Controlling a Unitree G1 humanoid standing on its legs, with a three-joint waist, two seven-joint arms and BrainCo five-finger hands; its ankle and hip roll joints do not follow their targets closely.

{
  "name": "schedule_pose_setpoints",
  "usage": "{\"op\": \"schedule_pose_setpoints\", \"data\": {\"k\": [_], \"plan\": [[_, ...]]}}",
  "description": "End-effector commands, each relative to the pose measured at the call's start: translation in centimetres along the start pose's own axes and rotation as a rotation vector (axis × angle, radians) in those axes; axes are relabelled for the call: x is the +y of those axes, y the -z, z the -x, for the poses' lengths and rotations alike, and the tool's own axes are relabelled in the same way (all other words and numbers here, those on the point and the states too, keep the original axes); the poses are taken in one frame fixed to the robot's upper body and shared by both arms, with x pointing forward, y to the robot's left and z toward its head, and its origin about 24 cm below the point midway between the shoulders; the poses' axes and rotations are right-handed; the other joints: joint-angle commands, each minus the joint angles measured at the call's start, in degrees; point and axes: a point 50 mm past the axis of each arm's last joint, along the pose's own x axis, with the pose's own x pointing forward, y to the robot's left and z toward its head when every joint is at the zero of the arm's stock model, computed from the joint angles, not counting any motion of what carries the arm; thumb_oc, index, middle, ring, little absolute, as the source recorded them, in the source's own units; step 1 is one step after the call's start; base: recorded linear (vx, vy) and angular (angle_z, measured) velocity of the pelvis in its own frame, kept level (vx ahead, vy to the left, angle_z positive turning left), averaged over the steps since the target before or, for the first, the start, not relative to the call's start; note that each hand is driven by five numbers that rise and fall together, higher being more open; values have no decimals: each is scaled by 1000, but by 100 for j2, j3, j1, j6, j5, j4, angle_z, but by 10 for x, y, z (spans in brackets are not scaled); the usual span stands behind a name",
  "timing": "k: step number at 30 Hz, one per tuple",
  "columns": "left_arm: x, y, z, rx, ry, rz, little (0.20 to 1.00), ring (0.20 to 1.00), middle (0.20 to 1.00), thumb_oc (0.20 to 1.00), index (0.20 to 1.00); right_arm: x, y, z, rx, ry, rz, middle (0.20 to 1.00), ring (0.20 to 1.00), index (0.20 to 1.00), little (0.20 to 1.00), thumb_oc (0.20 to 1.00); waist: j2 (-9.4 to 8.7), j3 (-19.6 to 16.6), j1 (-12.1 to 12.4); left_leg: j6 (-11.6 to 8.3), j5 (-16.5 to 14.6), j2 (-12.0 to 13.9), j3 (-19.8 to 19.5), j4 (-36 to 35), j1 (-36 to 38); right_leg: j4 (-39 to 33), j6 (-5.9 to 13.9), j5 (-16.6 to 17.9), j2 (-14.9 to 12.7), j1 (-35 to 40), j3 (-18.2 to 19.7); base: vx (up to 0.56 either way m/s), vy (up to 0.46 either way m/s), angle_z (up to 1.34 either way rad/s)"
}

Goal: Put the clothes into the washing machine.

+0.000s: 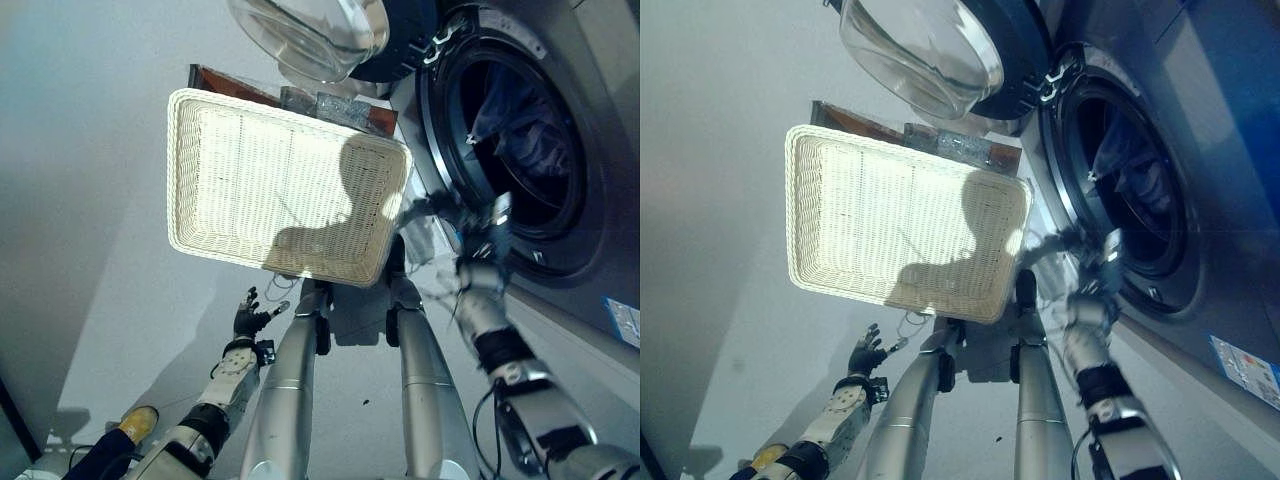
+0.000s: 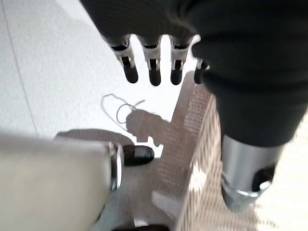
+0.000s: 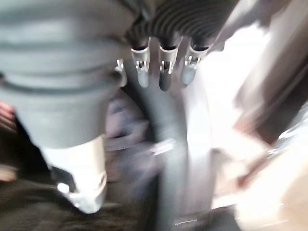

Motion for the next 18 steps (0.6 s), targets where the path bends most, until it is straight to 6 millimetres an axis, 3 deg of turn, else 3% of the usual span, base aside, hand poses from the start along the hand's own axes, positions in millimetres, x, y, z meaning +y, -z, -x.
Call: {"op": "schedule_pose_setpoints", "data": {"k": [1, 3, 9, 12, 13, 14, 15, 18], "plan": [[8, 9, 4, 7, -20, 22, 1000, 1000, 1000, 1000, 1000, 14, -19, -6, -39, -182, 103, 1000, 1000, 1000, 1000, 1000, 131, -113, 149, -262, 312, -59, -143, -570, 303, 582, -100, -680, 466, 216, -598, -93, 62, 6], [10, 13, 6, 8, 14, 45, 1000, 1000, 1000, 1000, 1000, -10, -4, 4, 11, -140, 161, 1000, 1000, 1000, 1000, 1000, 94, -113, 143, -250, 265, -71, -155, -589, 562, 509, -89, -672, 436, 484, -601, -108, 100, 8], [15, 23, 10, 38, 137, 87, 1000, 1000, 1000, 1000, 1000, -42, 8, 17, 77, -68, 407, 1000, 1000, 1000, 1000, 1000, 38, -113, 121, -236, 155, -51, -145, -645, 1206, 319, -23, -650, 332, 1132, -607, -57, 102, 10], [17, 24, 10, 46, 160, 99, 1000, 1000, 1000, 1000, 1000, -49, 9, 19, 97, -54, 478, 1000, 1000, 1000, 1000, 1000, 23, -113, 111, -237, 163, -49, -149, -671, 1335, 235, -13, -604, 321, 1272, -601, -31, 74, 4], [26, 33, 13, 86, 183, 110, 1000, 1000, 1000, 1000, 1000, -71, 9, 26, 153, -31, 670, 1000, 1000, 1000, 1000, 1000, -32, -113, 96, -233, 67, -44, -134, -695, 1773, 64, 37, -593, 264, 1725, -592, -29, 86, 2], [26, 34, 13, 87, 183, 110, 1000, 1000, 1000, 1000, 1000, -71, 9, 26, 154, -31, 671, 1000, 1000, 1000, 1000, 1000, -32, -113, 95, -233, 67, -43, -135, -702, 1785, 53, 38, -591, 265, 1740, -594, -28, 97, 6], [35, 41, 15, 126, 186, 97, 1000, 1000, 1000, 1000, 1000, -87, 9, 32, 212, -21, 843, 1000, 1000, 1000, 1000, 1000, -107, -113, 84, -242, -1, -36, -93, -706, 2105, -111, 84, -540, 211, 2077, -561, -17, 34, 5], [48, 54, 19, 184, 182, 82, 1000, 1000, 1000, 1000, 1000, -116, 8, 44, 341, 16, 1020, 1000, 1000, 1000, 1000, 1000, -234, -145, 87, -253, -105, -33, 3, -774, 2596, -420, 152, -468, 112, 2626, -552, 9, 8, 2]]}}
